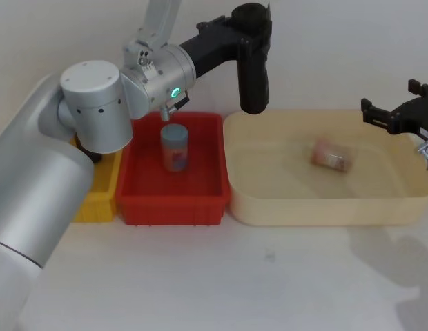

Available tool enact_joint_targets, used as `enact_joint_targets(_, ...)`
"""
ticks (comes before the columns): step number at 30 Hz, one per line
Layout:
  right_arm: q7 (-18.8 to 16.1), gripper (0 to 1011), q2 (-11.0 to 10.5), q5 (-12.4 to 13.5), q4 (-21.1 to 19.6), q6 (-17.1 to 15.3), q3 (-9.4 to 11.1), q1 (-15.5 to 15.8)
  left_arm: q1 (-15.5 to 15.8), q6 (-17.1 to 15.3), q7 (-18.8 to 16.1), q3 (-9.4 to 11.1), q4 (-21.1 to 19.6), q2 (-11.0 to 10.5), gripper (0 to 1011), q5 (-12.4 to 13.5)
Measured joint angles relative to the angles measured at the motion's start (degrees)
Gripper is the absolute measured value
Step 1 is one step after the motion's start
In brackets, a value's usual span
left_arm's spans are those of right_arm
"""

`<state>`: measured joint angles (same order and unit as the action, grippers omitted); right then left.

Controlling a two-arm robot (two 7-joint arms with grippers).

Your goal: Pick up the garbage bag with the one hand and transfer it to the other hand.

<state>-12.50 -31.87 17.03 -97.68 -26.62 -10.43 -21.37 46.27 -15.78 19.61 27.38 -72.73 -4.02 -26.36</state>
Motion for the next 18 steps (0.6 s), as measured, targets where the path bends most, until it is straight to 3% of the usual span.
enact_joint_targets(9,-2.7,1000,-0.6,0.2,-0.6,2.1,-0.3,0.6,0.3,0.2,0.1,0.3,0.5,0.3,547,0.0)
enact_joint_targets(18,-7.3,1000,-0.7,0.8,0.1,6.8,-2.1,0.2,0.5,0.3,0.1,0.4,0.8,0.4,547,0.1)
